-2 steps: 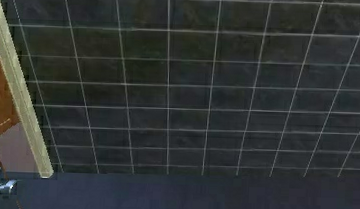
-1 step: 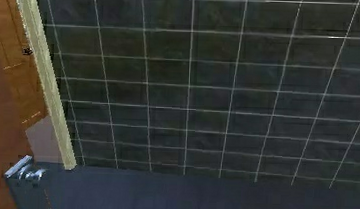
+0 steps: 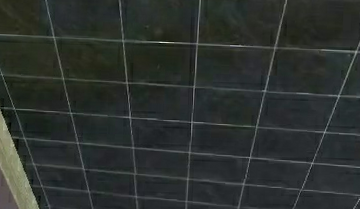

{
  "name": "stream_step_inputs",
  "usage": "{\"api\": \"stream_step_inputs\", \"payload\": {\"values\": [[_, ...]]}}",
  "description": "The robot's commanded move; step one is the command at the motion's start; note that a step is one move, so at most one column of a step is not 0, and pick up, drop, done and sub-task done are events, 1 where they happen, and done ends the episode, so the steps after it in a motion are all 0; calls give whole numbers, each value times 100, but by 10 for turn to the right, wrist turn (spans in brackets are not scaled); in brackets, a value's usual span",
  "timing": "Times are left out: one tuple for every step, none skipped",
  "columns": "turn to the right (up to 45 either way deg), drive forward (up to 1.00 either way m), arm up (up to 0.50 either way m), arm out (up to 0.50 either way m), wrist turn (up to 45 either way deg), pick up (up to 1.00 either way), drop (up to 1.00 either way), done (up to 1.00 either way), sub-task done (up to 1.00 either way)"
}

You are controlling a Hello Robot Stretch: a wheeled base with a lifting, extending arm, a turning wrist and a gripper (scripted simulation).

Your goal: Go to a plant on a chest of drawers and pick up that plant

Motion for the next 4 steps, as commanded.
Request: {"api": "stream_step_inputs", "payload": {"values": [[-300,0,0,0,0,0,0,0,0],[0,45,0,0,0,0,0,0,0],[-390,0,0,0,0,0,0,0,0],[0,100,0,0,0,0,0,0,0]]}}
